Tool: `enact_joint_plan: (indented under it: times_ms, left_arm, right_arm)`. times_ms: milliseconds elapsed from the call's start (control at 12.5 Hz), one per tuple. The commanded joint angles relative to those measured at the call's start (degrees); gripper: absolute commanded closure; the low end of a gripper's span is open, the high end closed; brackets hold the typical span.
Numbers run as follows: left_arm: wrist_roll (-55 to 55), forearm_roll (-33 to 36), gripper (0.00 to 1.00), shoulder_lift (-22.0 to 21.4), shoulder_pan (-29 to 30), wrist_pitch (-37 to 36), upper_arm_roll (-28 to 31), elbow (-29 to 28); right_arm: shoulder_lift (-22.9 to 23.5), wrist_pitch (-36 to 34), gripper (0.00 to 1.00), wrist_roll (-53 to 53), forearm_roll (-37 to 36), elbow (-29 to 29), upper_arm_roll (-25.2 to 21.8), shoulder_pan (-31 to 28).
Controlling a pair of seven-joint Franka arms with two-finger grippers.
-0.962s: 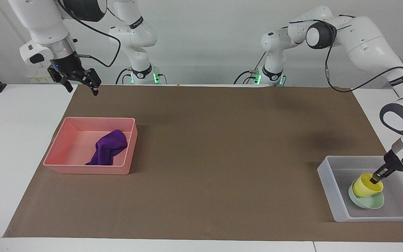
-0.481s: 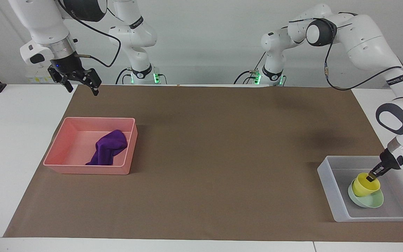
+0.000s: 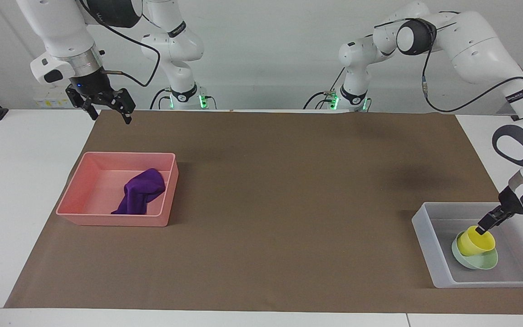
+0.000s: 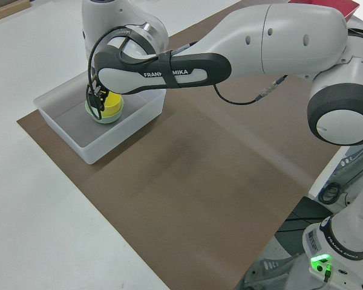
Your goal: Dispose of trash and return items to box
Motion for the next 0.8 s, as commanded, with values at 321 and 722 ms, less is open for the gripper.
enact_joint_plan:
  times_ms: [321, 722]
  left_arm:
    - [11.65, 1.48, 0.00, -16.69, -10.95, -6.37, 0.35, -10.06]
    - [8.86, 1.48, 0.00, -31.02, -18.51, -7.15, 0.27, -22.98]
  right_arm:
    - [-2.22, 3.04, 0.00, -0.54, 0.93, -3.65, 0.40, 0.85]
    - [-2.22, 5.61, 0.00, -2.12, 0.58, -4.37, 0.58, 0.94]
